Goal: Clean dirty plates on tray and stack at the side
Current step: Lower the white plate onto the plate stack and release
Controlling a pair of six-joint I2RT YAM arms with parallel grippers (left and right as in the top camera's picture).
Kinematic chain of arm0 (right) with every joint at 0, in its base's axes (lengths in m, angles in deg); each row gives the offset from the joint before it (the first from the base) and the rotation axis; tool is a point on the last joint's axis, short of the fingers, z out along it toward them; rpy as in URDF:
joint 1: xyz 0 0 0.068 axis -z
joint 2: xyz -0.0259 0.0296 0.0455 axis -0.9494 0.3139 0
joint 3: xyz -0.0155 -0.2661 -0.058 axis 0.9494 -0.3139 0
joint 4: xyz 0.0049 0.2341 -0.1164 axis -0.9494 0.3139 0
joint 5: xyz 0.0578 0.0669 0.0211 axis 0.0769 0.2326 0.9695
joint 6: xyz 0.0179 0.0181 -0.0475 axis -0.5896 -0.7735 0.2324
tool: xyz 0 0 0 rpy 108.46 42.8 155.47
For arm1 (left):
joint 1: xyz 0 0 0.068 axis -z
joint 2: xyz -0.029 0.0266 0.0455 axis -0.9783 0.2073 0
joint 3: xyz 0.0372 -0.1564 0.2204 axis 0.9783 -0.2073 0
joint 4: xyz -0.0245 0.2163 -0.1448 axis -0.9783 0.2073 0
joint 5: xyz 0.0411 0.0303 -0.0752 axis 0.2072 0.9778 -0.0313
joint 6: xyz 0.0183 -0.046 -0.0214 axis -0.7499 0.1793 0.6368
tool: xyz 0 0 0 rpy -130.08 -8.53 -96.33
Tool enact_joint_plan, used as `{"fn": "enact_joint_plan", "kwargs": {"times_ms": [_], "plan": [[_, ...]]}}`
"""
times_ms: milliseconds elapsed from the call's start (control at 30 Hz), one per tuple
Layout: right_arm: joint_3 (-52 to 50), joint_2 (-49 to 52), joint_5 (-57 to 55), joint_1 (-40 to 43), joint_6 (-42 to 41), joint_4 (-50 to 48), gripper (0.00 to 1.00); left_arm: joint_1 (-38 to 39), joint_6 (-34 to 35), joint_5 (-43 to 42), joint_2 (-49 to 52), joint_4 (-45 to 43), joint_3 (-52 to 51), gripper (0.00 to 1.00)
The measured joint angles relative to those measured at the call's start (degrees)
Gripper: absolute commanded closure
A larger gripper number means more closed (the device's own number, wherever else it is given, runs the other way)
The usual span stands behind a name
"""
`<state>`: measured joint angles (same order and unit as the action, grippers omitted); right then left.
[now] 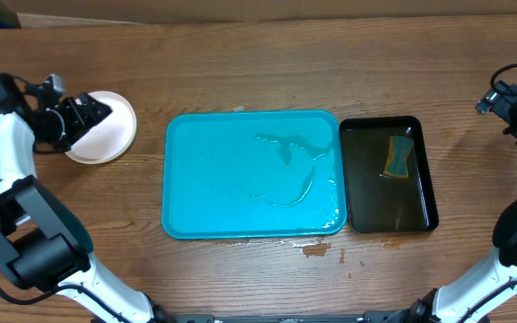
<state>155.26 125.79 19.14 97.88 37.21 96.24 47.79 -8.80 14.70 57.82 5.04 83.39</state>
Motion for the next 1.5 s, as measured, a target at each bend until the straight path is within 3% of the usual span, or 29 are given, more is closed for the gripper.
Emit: {"fn": "enact_joint_plan", "kwargs": {"times_ms": [200,567,1500], "plan": [[0.00,0.00,-0.02,0.00,0.00,0.00,0.00,4.79,-1.51,-2.47,0.00,0.59,0.00,0.00],[0.00,0.00,-0.02,0.00,-0.02,0.02,0.00,14.12,1.64,1.88,0.00,0.61,0.00,0.00],[0.00,0.00,-0.02,0.00,0.00,-0.04,0.00,14.51,1.81,3.23,0.00,0.61,0.00,0.00]]}}
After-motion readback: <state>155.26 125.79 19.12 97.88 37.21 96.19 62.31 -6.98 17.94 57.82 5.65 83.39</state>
